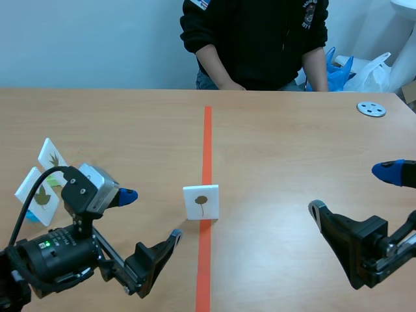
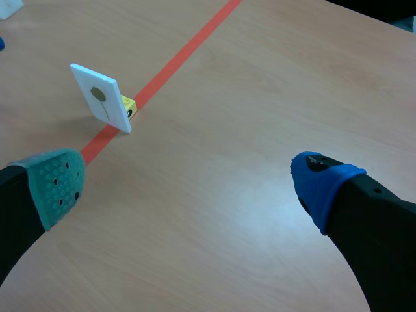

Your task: Sort the leaf by its shape. The table is split by an orange tape line. A compound leaf with several leaflets goes to the left side, a simple leaf with one blade goes to the right side. Return to the home posture when a red brick is placed on the table.

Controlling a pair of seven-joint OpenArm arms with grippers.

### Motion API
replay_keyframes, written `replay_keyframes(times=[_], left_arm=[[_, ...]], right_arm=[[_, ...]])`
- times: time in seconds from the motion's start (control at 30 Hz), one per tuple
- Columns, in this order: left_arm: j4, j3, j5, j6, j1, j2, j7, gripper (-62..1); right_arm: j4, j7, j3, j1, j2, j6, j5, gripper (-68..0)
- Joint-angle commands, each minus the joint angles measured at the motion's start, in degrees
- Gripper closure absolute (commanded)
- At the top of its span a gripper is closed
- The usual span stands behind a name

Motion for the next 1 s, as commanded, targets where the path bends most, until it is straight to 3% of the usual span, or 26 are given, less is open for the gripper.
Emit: replay_keyframes(times=[0.0,0.17,0.73,0.97], left_arm=[[-0.61,0.46,0.33,0.13,-1.75,0.44,-1.81,-62.3],[-7.23,2.95,2.49,0.33,-6.34,1.09,-5.11,-62.3],[-22.62,16.85,2.56,2.25,-20.98,1.2,-12.39,-62.3],[-26.38,23.08,2.1,5.09,-24.7,1.22,-15.28,-62.3]], right_arm=[[0.22,0.44,0.63,0.52,-0.02,-0.2,0.35,-67.9],[0.22,0.44,0.63,0.52,-0.02,-0.2,0.35,-67.9],[0.22,0.44,0.63,0.52,-0.02,-0.22,0.15,-67.9],[0.22,0.44,0.63,0.52,-0.28,-0.22,0.15,-67.9]])
